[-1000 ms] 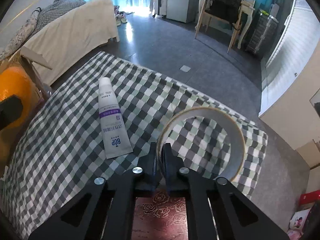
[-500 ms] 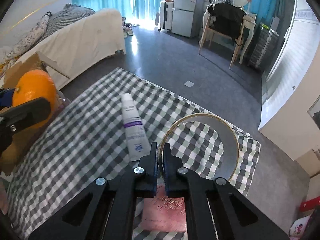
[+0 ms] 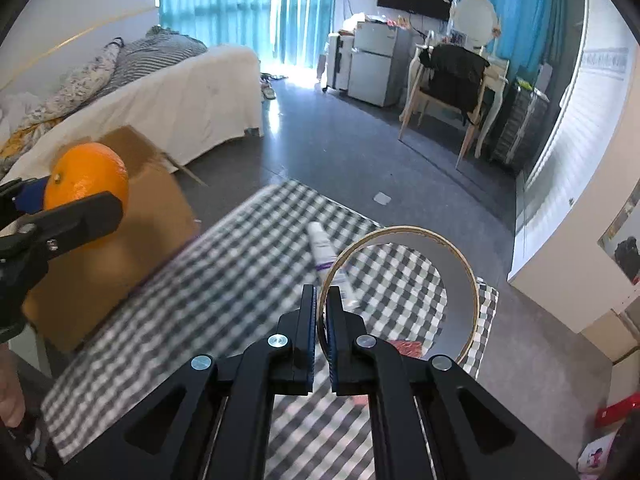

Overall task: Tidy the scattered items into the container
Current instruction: 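Carry the orange and tape roll over the cardboard box with both tools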

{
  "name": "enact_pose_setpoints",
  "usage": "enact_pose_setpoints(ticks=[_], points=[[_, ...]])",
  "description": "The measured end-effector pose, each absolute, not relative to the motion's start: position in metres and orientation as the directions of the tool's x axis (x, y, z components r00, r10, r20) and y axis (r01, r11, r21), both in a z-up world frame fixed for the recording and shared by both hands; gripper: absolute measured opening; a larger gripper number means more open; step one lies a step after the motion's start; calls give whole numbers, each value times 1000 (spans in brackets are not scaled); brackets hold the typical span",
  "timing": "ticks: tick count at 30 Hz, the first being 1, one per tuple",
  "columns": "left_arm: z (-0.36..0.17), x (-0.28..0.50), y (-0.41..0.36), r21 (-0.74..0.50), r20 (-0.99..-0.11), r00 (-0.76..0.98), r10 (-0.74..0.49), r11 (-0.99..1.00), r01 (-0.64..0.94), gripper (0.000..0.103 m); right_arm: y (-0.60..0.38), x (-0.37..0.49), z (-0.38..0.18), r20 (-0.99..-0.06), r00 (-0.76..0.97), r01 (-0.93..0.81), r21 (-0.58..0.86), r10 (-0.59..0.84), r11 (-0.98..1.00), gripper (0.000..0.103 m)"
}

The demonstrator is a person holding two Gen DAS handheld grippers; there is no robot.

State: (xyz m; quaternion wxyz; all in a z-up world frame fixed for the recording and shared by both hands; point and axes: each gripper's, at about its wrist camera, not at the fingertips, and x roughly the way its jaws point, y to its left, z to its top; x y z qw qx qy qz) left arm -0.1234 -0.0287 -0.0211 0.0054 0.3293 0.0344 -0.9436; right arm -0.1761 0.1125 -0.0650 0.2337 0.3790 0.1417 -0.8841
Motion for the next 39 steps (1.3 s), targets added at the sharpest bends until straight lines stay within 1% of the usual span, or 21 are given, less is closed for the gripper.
enact_pose_setpoints(ticks=[7, 16, 21, 28, 33, 39], points=[[1, -75, -77, -74, -594, -804, -33, -993, 96, 58, 74, -121, -26, -689, -632, 570, -102, -355, -816, 4], [19, -21, -156, -81, -567, -817, -107, -979, 185, 58, -11, -87, -8, -673, -595, 667, -107, -440, -737, 4], [23, 4, -203, -87, -550, -818, -167, -963, 254, 58, -66, -86, -20, -692, -539, 727, -95, -480, -680, 4], [16, 14, -253, -82, -561, -796, -229, -941, 328, 58, -147, -91, -38, -720, -455, 799, -70, -525, -597, 4], [5, 8, -277, -84, -585, -772, -249, -928, 362, 58, -178, -95, -55, -737, -427, 815, -63, -524, -576, 5], [-8, 0, -292, -86, -606, -755, -249, -924, 373, 58, -192, -107, -72, -757, -411, 813, -52, -508, -580, 5]])
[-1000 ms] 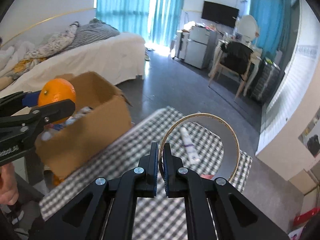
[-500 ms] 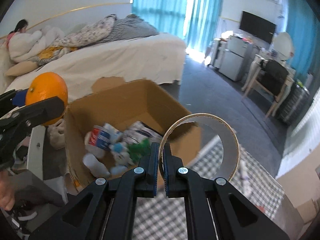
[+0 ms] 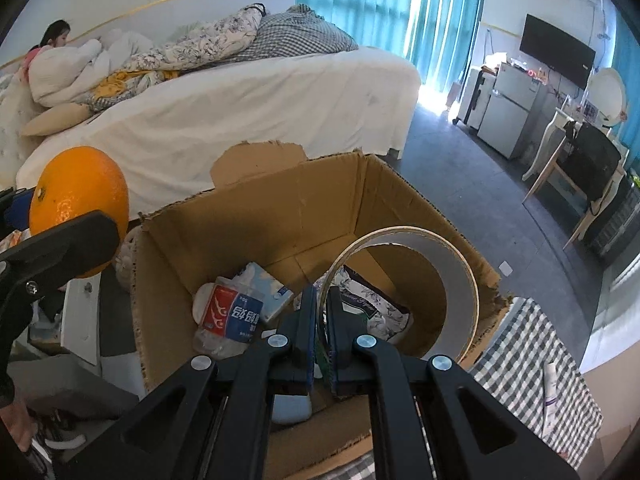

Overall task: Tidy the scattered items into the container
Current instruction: 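Carry the orange and tape roll over the cardboard box with both tools, then open the right tool dropping the tape roll while the left tool releases the orange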

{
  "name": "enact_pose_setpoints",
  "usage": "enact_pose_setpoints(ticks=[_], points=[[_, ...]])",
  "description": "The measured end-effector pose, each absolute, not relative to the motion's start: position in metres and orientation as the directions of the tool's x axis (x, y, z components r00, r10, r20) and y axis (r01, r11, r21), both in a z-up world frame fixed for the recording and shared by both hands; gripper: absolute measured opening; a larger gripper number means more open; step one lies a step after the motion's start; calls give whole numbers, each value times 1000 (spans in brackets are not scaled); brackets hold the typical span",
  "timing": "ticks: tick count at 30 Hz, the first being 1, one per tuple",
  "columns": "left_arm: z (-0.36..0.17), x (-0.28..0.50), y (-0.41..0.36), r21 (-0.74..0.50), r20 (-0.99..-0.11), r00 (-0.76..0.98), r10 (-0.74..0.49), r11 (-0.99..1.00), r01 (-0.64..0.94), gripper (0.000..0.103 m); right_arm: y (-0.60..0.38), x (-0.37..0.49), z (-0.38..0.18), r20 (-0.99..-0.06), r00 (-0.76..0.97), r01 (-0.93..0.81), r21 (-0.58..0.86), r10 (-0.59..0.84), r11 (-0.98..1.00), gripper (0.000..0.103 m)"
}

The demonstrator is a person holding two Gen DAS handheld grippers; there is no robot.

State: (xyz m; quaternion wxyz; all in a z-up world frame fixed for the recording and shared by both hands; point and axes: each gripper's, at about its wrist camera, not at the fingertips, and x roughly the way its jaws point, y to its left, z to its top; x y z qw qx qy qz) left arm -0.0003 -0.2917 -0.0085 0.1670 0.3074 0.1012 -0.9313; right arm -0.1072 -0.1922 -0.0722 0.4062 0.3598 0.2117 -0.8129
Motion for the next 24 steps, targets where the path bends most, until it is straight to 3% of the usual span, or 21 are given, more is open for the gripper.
enact_pose_setpoints(ticks=[10, 12, 14, 16, 24], points=[[-17, -5, -297, -78, -624, -742, -245, -925, 371, 58, -194, -122, -75, -763, -417, 792, -38, -494, -610, 8], [-18, -6, -298, -76, -625, -741, -246, -925, 371, 58, -195, -124, -76, -763, -425, 784, -43, -486, -619, 19], [-18, -8, -298, -77, -626, -740, -245, -925, 371, 58, -193, -125, -76, -758, -434, 777, -42, -486, -628, 62], [-19, -9, -300, -76, -627, -739, -244, -926, 370, 58, -189, -124, -74, -740, -452, 768, -39, -498, -639, 77], [-23, -16, -297, -79, -636, -735, -234, -928, 364, 58, -176, -126, -60, -705, -506, 737, -53, -498, -674, 89]])
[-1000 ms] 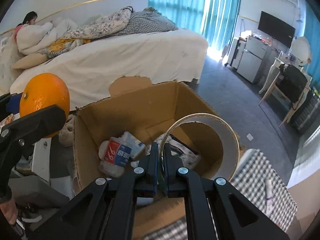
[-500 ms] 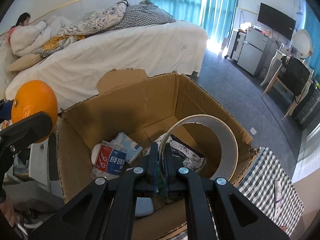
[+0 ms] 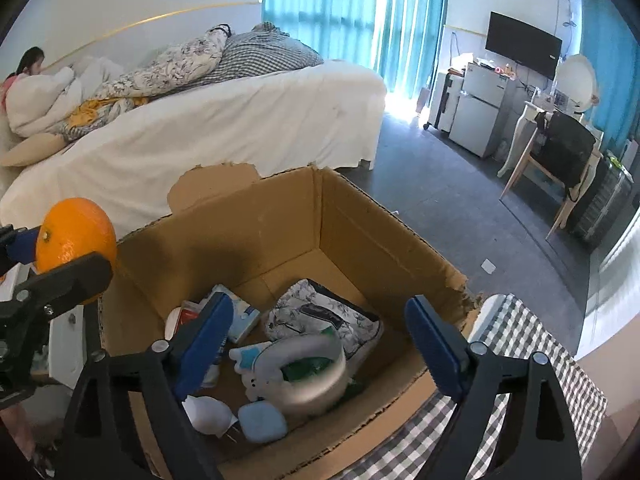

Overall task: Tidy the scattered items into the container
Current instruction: 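Open the right tool dropping the tape roll while the left tool releases the orange, then move both tools back over the table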

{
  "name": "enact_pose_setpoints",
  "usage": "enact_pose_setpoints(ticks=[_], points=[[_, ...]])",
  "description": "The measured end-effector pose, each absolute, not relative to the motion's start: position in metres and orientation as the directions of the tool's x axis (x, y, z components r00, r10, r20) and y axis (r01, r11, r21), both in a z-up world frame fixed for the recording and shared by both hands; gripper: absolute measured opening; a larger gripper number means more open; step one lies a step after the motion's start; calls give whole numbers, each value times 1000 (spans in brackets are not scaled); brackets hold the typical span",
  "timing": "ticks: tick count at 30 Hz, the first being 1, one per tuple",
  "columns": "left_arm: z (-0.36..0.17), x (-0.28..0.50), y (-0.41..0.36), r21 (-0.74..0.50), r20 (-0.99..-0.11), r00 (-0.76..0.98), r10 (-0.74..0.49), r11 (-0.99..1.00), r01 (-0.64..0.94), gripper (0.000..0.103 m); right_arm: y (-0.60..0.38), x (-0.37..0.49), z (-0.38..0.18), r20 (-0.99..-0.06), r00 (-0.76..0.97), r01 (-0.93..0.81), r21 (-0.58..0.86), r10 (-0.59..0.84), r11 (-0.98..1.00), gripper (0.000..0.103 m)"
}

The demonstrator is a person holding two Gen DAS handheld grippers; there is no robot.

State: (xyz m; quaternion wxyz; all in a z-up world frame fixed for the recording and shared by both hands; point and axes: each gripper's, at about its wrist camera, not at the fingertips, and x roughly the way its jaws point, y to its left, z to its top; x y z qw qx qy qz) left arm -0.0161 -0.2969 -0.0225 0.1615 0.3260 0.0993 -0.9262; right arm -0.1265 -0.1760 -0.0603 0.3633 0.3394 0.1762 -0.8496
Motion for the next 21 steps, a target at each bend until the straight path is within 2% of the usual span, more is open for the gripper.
enact_pose_setpoints(ticks=[15, 21], points=[[-58, -50, -289, -74, -703, -683, -200, -934, 349, 58, -127, -139, -55, -692, -562, 670, -59, -454, -740, 89], [-48, -55, -273, -31, -665, -712, -225, -945, 327, 61, -106, -145, -53, -686, -575, 645, -44, -446, -763, 89]])
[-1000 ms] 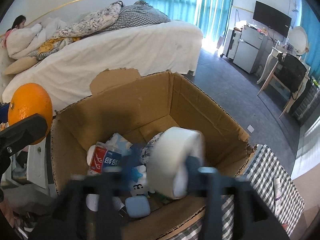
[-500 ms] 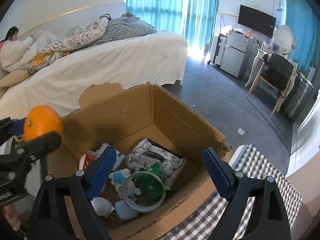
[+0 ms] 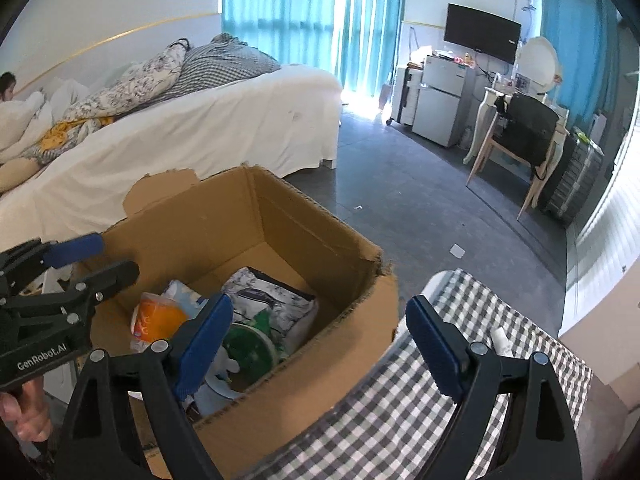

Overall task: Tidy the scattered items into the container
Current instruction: 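Move both tools back over the table, then grasp the pink Romantic Rose tin with the right tool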

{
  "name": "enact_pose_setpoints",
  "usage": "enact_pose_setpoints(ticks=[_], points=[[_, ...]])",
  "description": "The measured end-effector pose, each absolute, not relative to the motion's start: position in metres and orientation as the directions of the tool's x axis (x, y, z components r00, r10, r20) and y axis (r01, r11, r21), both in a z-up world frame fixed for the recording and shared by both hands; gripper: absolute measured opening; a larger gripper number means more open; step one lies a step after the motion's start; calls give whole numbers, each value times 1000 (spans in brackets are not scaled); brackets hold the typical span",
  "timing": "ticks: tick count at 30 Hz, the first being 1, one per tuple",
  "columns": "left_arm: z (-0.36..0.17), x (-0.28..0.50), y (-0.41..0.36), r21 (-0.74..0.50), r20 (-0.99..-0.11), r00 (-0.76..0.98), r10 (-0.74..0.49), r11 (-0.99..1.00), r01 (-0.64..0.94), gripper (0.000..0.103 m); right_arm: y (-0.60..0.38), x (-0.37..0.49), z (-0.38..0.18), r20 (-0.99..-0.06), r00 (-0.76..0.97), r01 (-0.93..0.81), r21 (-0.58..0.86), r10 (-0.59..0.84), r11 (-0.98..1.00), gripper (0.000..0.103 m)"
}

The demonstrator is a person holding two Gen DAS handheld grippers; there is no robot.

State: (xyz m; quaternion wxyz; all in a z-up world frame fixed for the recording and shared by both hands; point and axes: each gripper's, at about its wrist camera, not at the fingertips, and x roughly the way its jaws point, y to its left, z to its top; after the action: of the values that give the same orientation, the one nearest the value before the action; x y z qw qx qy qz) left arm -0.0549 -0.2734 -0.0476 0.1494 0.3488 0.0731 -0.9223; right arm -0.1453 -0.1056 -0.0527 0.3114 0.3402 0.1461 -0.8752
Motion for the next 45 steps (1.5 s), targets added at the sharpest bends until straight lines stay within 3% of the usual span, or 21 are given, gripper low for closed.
enact_pose_setpoints(ticks=[5, 7, 9, 14, 30, 39, 45], points=[[-39, -60, -262, -34, -658, -722, -213, -950, 311, 62, -88, -146, -48, -676, -593, 624, -43, -437, -780, 89], [-37, -62, -254, -29, -656, -725, -209, -953, 301, 69, -79, -146, -48, -675, -600, 612, -43, -429, -790, 89], [-35, -64, -245, -28, -651, -731, -205, -956, 293, 87, -65, -147, -48, -675, -611, 595, -47, -414, -802, 89], [-28, -70, -216, -42, -644, -749, -158, -970, 241, 103, -24, -153, -48, -678, -638, 538, -56, -364, -841, 90], [-48, -146, -56, -21, -701, -713, -10, -999, 35, 103, 158, -180, -85, -745, -650, 304, -74, -149, -950, 92], [-68, -169, -16, 13, -716, -698, -11, -1000, 2, 103, 210, -208, -145, -820, -546, 276, 20, -174, -961, 92], [-84, -184, -15, 13, -740, -672, -23, -1000, 20, 103, 200, -216, -170, -831, -529, 328, -12, -173, -945, 92]])
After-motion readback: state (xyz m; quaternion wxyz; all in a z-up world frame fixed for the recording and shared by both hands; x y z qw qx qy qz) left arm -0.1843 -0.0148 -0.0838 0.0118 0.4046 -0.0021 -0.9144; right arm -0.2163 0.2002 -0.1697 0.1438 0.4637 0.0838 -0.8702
